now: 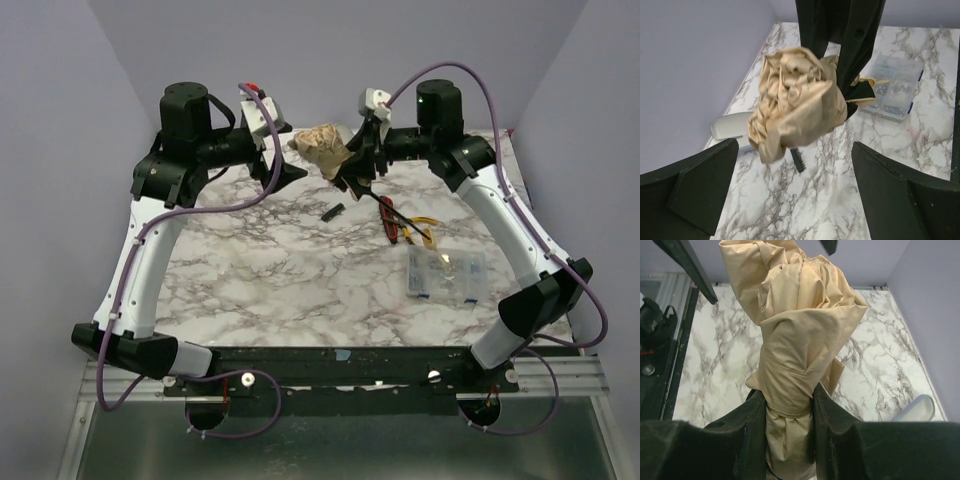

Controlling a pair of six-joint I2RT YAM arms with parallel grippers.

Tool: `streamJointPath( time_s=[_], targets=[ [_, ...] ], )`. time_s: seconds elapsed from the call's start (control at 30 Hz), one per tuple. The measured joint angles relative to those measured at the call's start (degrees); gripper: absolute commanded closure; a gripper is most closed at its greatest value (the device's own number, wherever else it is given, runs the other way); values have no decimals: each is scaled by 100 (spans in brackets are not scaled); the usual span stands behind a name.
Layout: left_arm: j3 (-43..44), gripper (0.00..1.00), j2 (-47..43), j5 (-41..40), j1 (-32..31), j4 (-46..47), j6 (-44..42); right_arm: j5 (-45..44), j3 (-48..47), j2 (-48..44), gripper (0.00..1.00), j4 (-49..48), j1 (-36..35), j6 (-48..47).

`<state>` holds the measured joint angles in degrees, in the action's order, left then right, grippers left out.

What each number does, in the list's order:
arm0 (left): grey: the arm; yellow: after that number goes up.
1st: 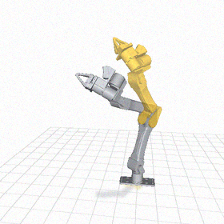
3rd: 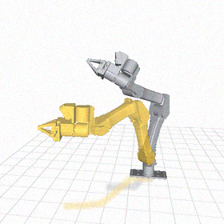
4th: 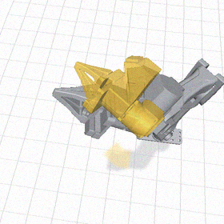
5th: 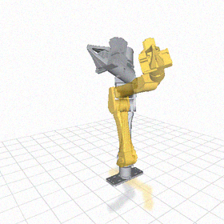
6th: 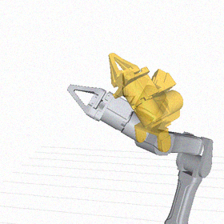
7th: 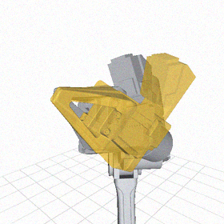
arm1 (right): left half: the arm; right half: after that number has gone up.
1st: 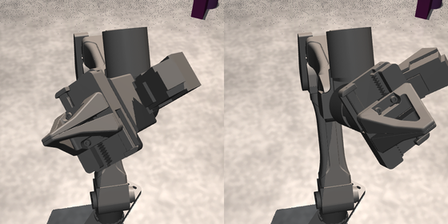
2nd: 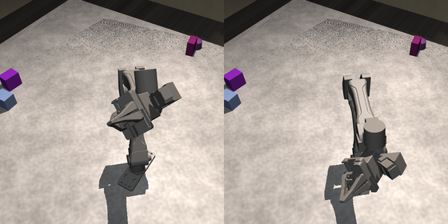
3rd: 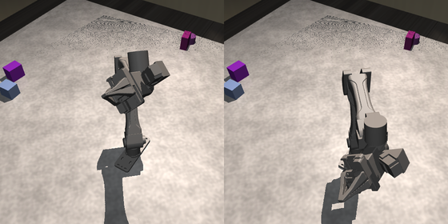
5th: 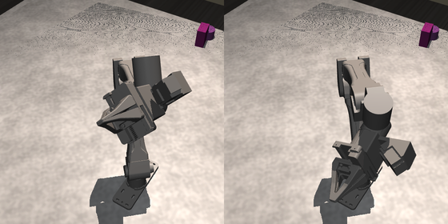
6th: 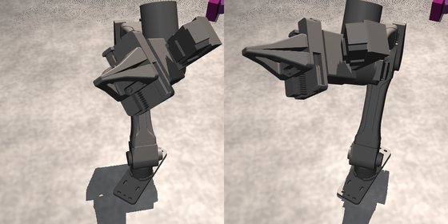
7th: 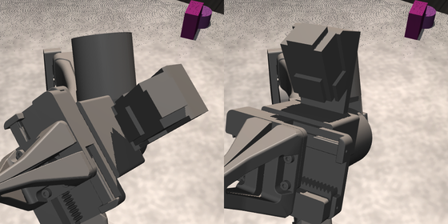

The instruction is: Open the umbrella

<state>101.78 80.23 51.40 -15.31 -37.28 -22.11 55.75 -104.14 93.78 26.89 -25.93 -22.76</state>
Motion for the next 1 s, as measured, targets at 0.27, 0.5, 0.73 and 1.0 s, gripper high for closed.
streamJointPath(
  time_s=[0.27,0.5,0.73,1.0],
  targets=[
    [-527,3,-525,-149,-625,-210,-920,-275,-81,31,100,1021,-507,-1388],
    [-697,43,-511,-415,-949,-437,-1469,-660,37,-31,100,1482,-850,-2531],
    [-697,55,-490,-431,-999,-741,-1784,-868,234,-192,100,1565,-1012,-2979],
    [-717,100,-461,-496,-1032,-901,-1974,-1014,393,-229,61,1346,-1012,-2855]
  ],
)
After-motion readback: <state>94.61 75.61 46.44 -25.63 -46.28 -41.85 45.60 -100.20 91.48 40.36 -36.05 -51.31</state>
